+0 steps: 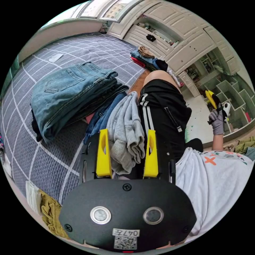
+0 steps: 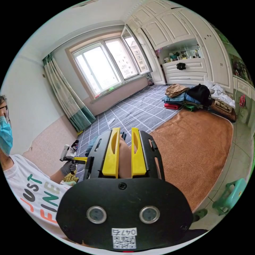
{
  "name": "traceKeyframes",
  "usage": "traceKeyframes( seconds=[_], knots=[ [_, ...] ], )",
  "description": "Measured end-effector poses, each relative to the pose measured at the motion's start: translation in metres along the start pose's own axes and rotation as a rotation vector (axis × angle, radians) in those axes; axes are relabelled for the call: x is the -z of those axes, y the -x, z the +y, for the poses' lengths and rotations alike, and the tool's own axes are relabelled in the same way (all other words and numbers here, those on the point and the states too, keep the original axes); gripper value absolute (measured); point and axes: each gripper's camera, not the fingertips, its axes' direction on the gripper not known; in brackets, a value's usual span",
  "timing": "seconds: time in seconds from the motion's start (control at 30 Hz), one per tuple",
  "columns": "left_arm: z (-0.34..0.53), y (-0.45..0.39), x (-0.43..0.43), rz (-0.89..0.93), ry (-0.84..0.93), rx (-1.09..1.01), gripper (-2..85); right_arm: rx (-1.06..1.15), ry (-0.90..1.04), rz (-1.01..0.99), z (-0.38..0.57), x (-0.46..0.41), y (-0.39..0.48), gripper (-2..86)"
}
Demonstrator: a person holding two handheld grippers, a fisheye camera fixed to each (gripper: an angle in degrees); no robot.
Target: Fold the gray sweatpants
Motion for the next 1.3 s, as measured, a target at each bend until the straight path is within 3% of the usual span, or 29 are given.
traceKeyframes(
  seconds=[0.23,0.37,0.7,0.9,1.13,1.3],
  knots=[
    [-0.017,-0.089,0.007,-0.331,0.091,-0.139,15.9,0.006,-0.020,-0.008,0.010,0.010,0.014,1.8],
    [-0.020,-0.115,0.020,-0.400,0.087,-0.155,12.3,0.012,-0.014,-0.012,0.017,0.008,0.009,1.4],
    [-0.022,-0.125,0.107,-0.134,-0.121,-0.052,6.4,-0.070,0.097,-0.109,0.047,-0.021,-0.016,1.3],
    [-0.073,-0.126,0.169,-0.027,-0.293,-0.011,6.2,-0.015,0.172,-0.171,0.051,-0.050,-0.018,1.7],
    [-0.190,-0.243,0.299,-0.156,-0.661,-0.312,6.2,-0.071,0.043,-0.173,0.066,-0.028,-0.063,2.1],
    [-0.279,-0.334,0.297,-0.066,-0.767,-0.493,6.3,-0.191,-0.126,-0.062,0.078,0.011,-0.115,2.7]
  ],
)
